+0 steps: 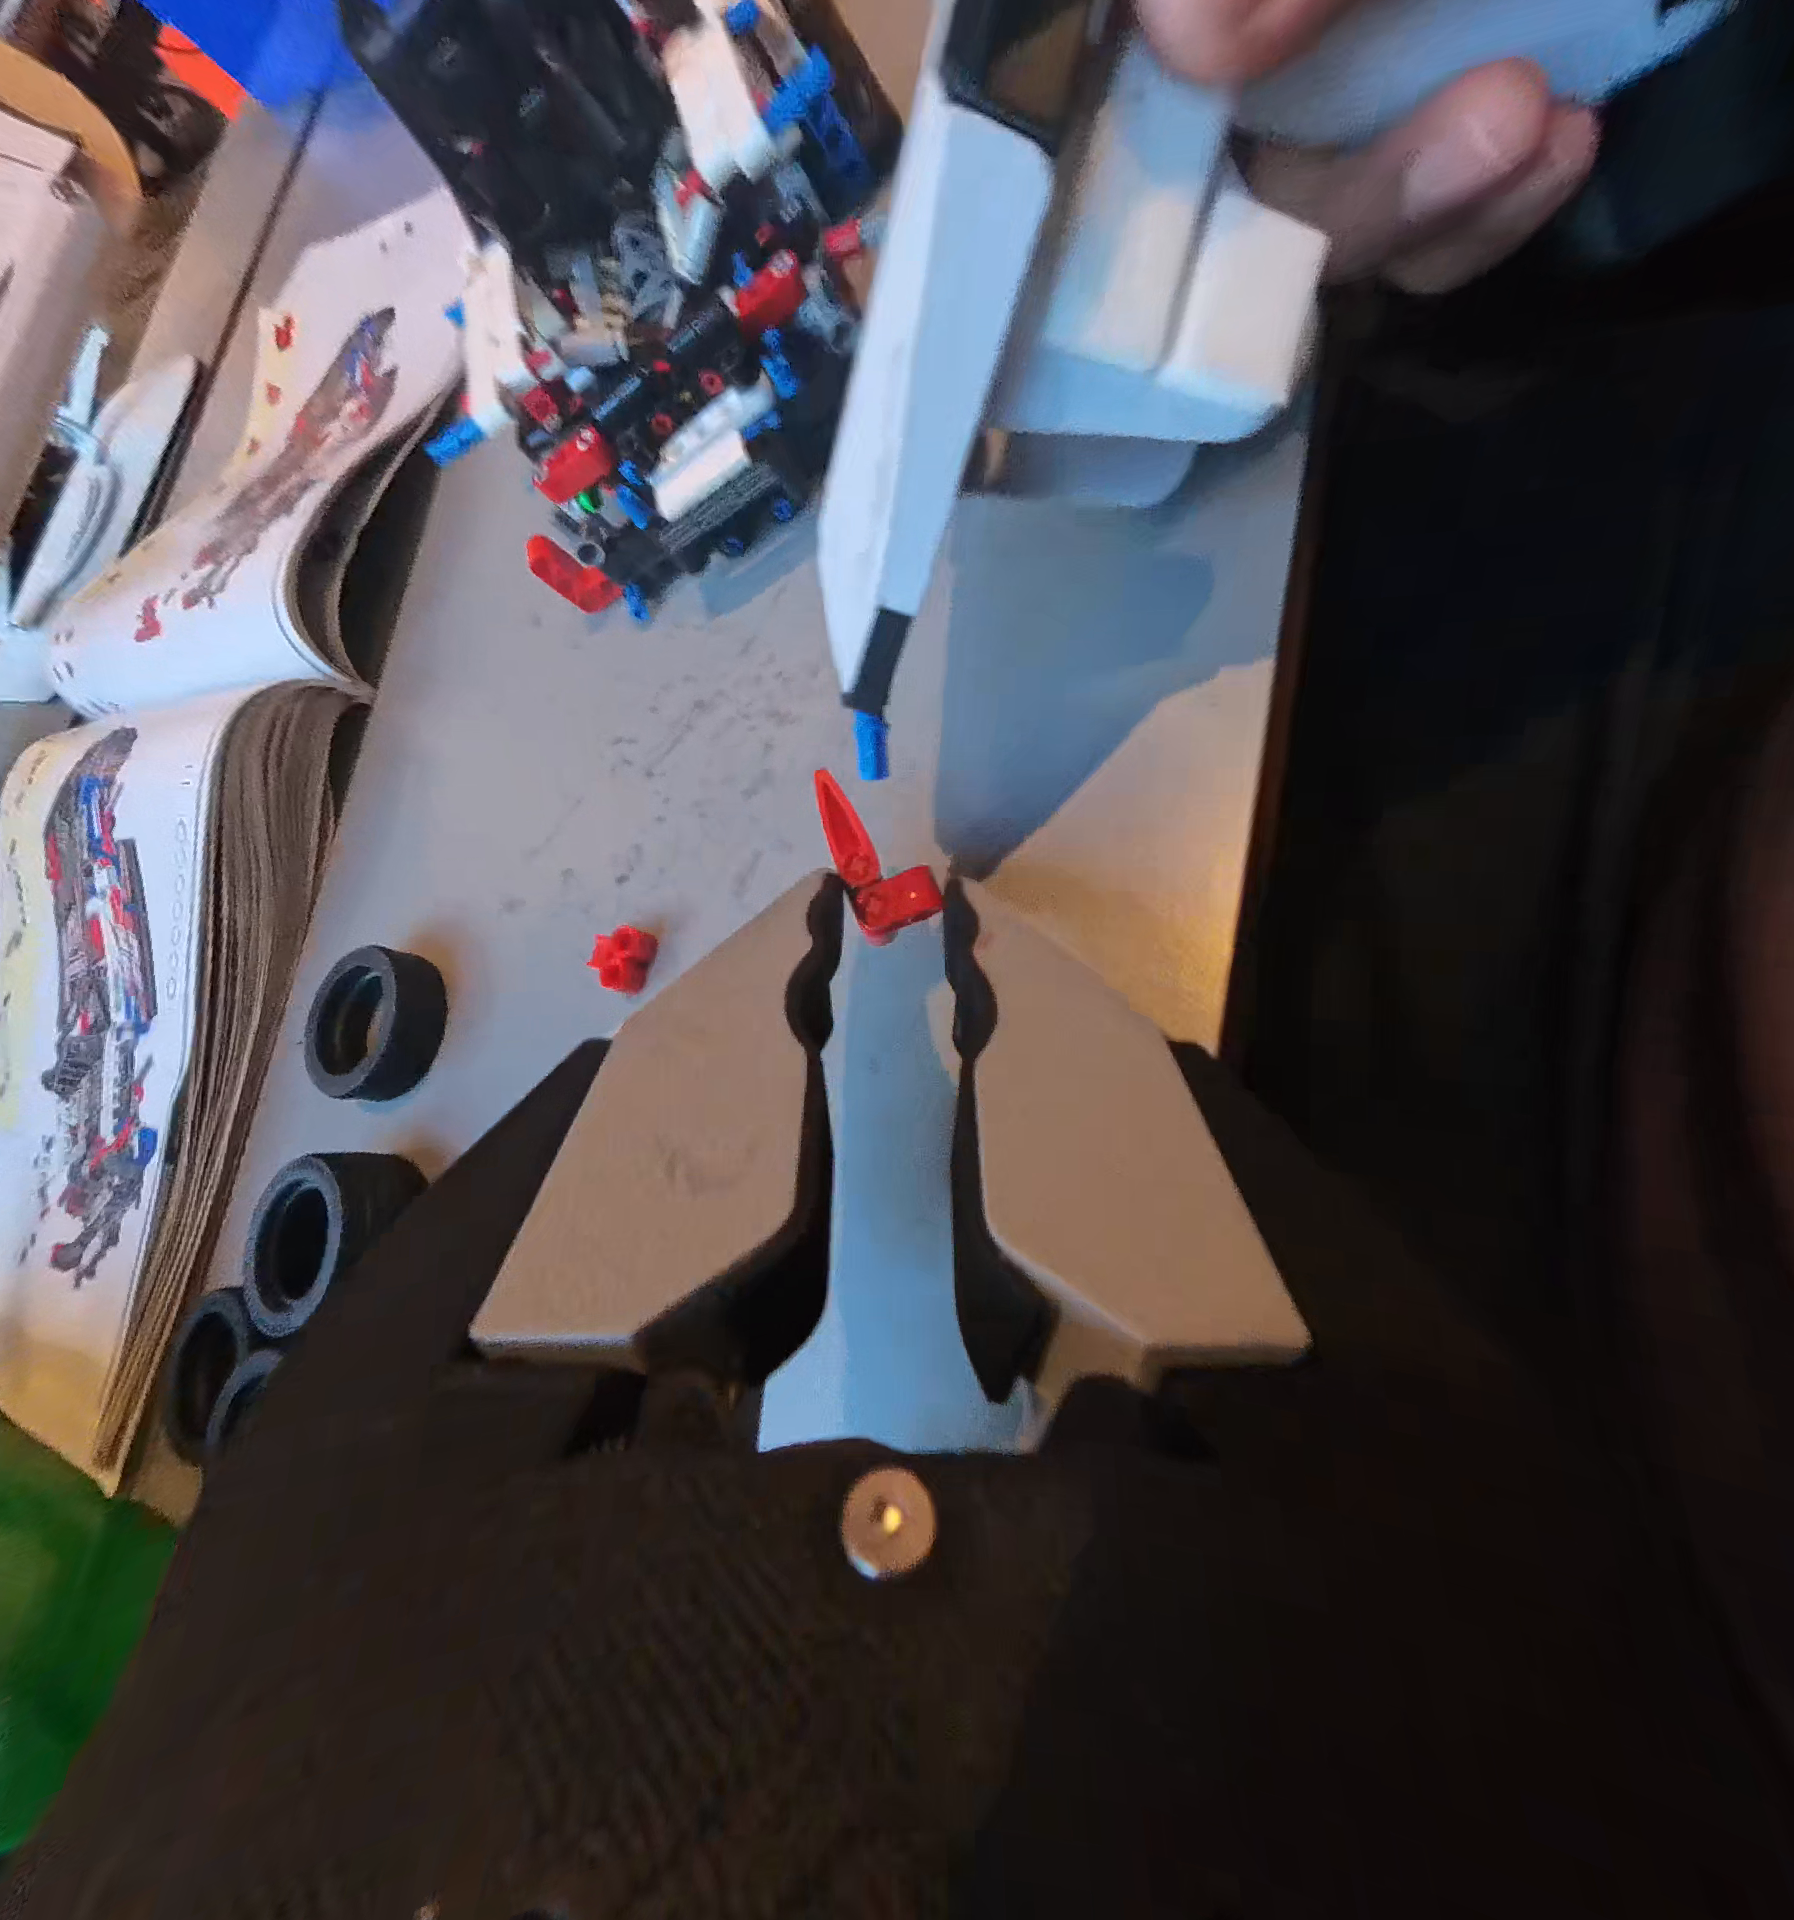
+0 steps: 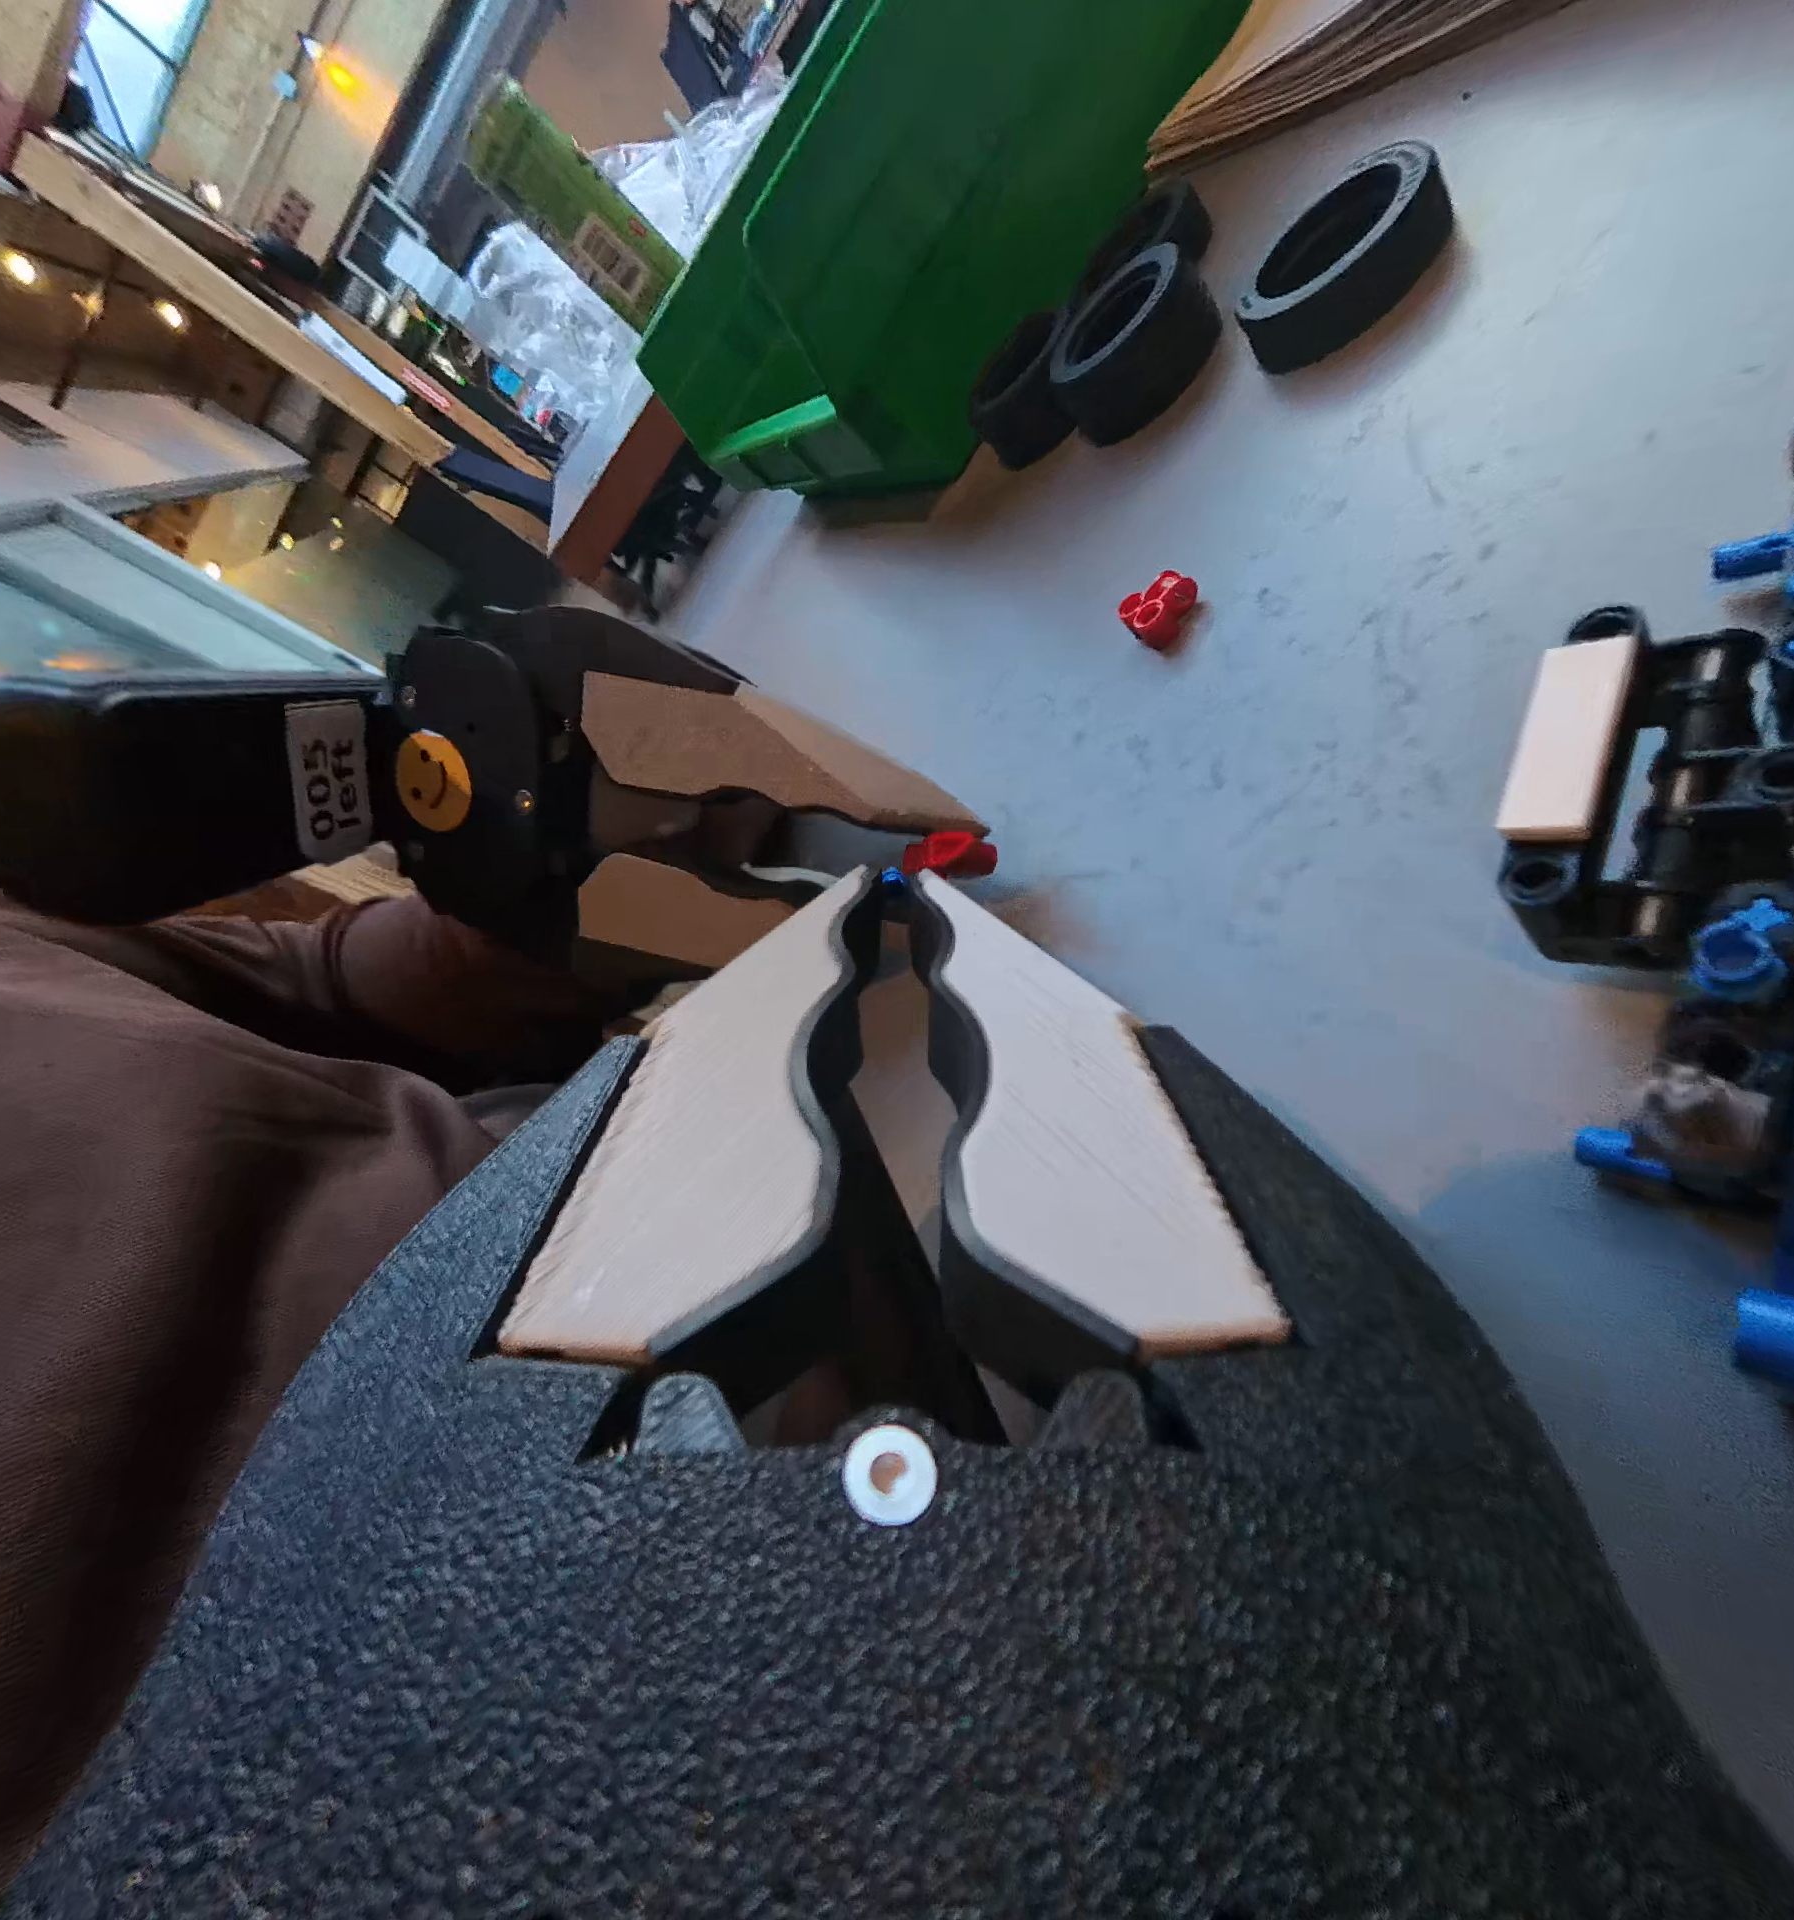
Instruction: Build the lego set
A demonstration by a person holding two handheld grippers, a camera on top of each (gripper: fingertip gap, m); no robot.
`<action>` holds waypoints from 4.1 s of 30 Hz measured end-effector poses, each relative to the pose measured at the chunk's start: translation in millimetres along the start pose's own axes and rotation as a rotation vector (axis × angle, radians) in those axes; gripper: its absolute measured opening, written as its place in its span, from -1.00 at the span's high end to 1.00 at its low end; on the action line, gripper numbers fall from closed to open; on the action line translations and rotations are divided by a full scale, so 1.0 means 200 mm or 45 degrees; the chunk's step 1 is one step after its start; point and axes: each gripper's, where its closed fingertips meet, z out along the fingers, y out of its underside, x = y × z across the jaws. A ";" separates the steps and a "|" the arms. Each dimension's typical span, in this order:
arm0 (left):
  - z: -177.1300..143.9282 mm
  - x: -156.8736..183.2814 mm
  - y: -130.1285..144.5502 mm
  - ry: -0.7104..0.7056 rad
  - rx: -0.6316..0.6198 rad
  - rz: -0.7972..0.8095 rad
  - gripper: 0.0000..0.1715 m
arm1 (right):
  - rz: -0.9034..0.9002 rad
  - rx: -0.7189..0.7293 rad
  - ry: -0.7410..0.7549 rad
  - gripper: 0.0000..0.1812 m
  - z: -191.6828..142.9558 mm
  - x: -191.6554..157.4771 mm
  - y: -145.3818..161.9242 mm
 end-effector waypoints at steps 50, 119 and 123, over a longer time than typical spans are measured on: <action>-0.03 0.06 0.02 0.362 -0.106 -0.274 0.63 | 0.016 0.004 0.153 0.96 -0.11 0.10 0.00; -0.01 -0.13 -0.19 -0.444 0.217 0.254 0.84 | 0.103 0.177 -0.003 0.96 -0.03 0.01 -0.12; 0.01 -0.13 -0.16 -0.448 0.151 0.259 0.84 | 0.088 0.171 0.054 0.96 -0.01 0.03 -0.11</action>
